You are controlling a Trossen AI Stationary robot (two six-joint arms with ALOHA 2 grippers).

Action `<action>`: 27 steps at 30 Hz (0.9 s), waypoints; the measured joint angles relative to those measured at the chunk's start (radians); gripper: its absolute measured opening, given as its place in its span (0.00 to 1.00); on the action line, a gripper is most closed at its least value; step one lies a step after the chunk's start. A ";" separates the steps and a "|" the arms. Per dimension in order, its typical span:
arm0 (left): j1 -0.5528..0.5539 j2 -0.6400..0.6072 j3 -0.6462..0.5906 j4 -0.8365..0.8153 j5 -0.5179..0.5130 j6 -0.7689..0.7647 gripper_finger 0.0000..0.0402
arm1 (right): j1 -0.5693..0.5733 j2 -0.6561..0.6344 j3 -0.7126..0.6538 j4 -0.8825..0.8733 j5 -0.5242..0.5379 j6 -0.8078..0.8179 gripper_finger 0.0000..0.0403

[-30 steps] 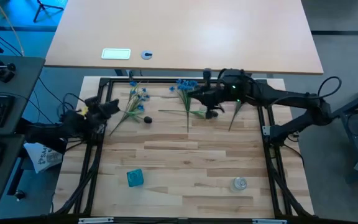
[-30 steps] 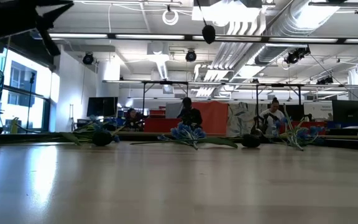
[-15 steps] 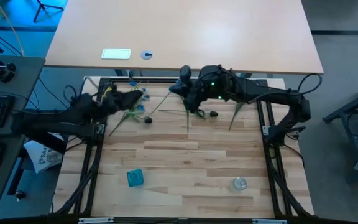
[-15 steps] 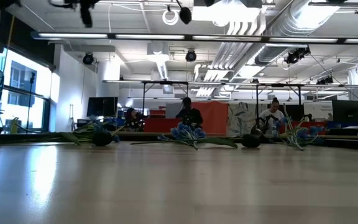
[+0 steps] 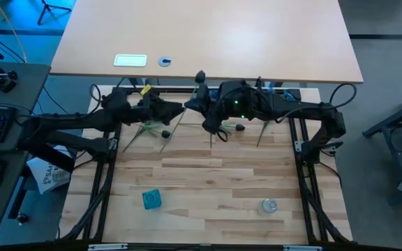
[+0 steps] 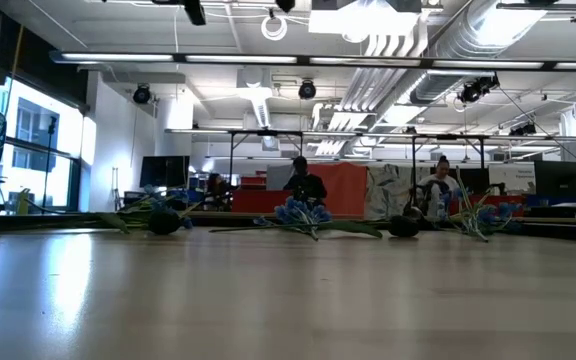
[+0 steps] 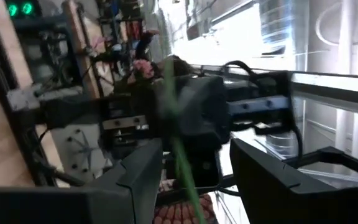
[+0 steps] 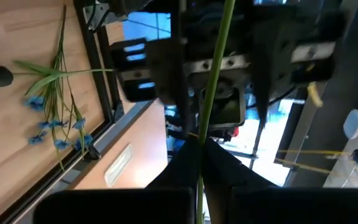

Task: Sort flowers into vase by color
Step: Put the right black flower into the blue vase

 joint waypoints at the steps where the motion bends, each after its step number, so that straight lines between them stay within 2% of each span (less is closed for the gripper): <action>1: 0.000 0.007 0.000 0.006 0.015 -0.017 0.44 | 0.003 -0.002 0.000 0.002 0.000 -0.011 0.00; 6: -0.020 0.042 0.000 0.012 0.061 -0.109 0.44 | 0.006 -0.004 0.001 -0.005 0.000 -0.032 0.00; 13: -0.041 0.064 0.000 0.144 0.063 -0.119 0.44 | -0.002 -0.004 0.001 -0.025 0.007 -0.036 0.00; 19: -0.040 0.065 0.000 0.129 0.036 -0.114 0.41 | -0.002 -0.004 0.001 -0.019 -0.013 -0.041 0.00; 23: -0.039 0.072 0.000 0.102 0.035 -0.101 0.31 | -0.002 -0.004 0.001 -0.020 -0.019 -0.048 0.00; 27: -0.038 0.069 0.000 0.108 0.034 -0.101 0.13 | -0.002 -0.004 0.001 -0.003 -0.021 -0.043 0.00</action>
